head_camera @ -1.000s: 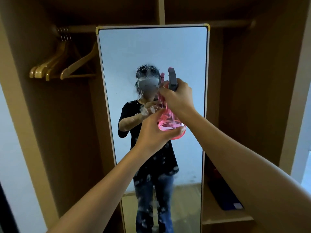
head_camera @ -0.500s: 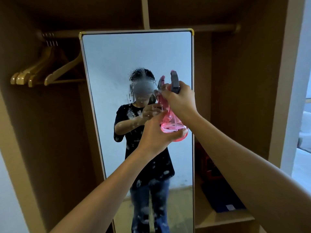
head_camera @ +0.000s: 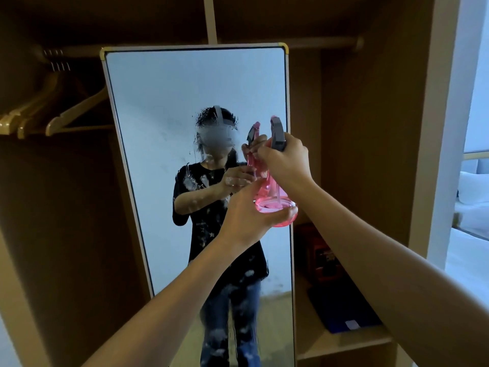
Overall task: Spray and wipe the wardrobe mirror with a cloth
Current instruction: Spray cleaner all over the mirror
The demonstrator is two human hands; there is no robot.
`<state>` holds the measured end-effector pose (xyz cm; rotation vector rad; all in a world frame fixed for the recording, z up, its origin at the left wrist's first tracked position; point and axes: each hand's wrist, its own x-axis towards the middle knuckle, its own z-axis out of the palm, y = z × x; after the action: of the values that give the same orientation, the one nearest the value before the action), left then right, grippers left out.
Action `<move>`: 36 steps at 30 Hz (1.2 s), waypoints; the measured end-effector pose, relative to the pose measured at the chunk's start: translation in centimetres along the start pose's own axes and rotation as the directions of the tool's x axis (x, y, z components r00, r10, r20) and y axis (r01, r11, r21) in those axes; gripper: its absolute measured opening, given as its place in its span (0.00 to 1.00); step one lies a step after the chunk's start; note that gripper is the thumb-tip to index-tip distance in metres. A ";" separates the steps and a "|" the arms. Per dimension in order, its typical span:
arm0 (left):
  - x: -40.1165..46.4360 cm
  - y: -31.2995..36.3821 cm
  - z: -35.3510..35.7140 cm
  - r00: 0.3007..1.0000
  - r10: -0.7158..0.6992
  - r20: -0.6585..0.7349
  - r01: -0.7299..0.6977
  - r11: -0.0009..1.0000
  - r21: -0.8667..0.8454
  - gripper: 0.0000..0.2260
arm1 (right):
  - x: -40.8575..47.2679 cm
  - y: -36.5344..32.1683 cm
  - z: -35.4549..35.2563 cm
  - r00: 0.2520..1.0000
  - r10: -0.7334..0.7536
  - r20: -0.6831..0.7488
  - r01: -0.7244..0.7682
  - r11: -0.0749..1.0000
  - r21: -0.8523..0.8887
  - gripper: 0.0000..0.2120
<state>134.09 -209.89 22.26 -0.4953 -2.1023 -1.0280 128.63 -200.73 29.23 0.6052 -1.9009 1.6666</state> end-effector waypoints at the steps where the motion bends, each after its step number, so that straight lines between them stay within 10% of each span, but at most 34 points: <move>1: 0.0 0.0 0.1 1.000 0.004 0.004 -0.004 1.000 0.004 0.14 | 0.0 0.2 -0.1 1.000 0.004 -0.001 -0.004 1.000 0.005 0.09; 25: -4.5 -1.8 2.8 0.988 -0.130 0.079 0.140 0.981 -0.135 0.14 | -3.7 4.5 -0.3 0.992 0.082 0.098 -0.077 0.996 -0.052 0.02; 36: -6.7 -1.8 2.5 0.973 -0.205 0.102 0.221 0.958 -0.184 0.13 | -5.8 5.0 0.2 0.987 0.104 0.121 -0.102 0.995 -0.019 0.13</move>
<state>136.26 -209.11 15.26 -0.4162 -2.1740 -1.3675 129.77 -200.28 21.63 0.6265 -2.0594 1.7150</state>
